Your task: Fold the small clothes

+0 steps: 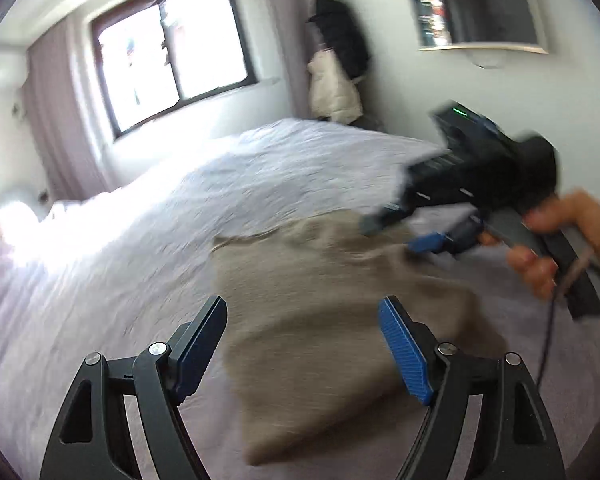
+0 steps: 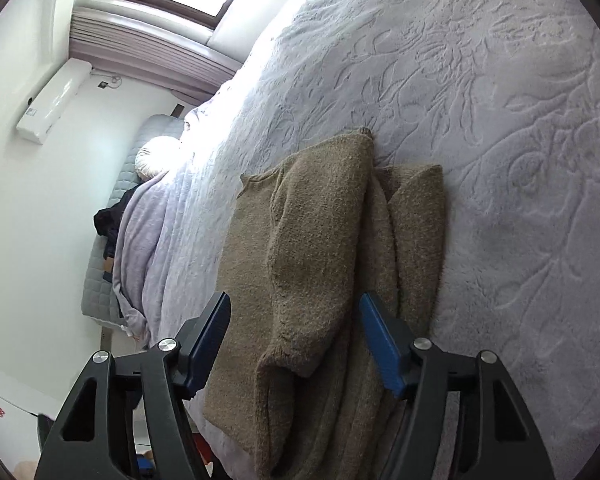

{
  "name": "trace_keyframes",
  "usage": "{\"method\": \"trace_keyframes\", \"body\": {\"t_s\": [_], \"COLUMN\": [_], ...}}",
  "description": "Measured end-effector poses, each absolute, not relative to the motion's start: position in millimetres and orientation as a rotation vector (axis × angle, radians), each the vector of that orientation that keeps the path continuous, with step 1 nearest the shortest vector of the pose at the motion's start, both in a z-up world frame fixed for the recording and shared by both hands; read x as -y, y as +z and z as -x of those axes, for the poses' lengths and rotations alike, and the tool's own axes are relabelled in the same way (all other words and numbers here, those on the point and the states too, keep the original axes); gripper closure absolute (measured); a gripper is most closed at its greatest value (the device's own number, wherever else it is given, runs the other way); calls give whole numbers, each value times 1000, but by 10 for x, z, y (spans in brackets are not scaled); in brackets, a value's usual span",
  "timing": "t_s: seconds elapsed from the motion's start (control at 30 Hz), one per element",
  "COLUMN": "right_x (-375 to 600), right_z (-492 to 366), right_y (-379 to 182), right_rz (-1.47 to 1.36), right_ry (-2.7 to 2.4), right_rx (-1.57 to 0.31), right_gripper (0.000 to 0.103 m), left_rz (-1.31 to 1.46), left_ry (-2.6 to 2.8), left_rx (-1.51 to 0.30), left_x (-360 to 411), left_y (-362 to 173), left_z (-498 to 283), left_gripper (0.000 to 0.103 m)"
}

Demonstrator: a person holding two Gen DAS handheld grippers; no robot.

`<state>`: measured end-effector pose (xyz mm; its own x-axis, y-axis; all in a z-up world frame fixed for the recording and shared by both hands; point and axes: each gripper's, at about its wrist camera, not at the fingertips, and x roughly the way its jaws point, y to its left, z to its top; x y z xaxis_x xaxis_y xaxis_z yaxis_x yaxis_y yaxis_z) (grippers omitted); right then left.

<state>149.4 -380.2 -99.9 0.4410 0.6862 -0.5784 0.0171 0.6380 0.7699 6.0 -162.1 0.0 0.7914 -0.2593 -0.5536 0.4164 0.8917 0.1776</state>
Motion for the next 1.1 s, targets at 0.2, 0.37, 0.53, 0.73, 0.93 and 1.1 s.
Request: {"method": "trace_keyframes", "body": {"t_s": [0.2,0.37,0.53,0.73,0.93,1.1], "right_x": [3592,3533,3699,3782,3398,3067], "right_z": [-1617,-1220,-1179,-778,-251,-157], "right_y": [-949,-509,-1037,-835,-634,-740], "right_rz": [-758,-660,-609,-716,-626,-425], "right_ry": [440,443,303,315,453,300], "right_rx": [-979,-858,-1014,-938,-935,-1019], "right_gripper": [87,87,83,54,47,97], "left_rz": [-137,-166,-222,-214,-185,-289], "left_ry": [-206,-245,-271,-303,-320,-289], "left_rx": [-826,-832,-804,-828,-925,-893], "left_x": [1118,1130,1223,1028,862,979], "left_y": [-334,-536,-527,-385,-582,-682], "left_z": [-961,-916,-841,-751,-710,-488], "left_gripper": [24,23,23,23,23,23]}}
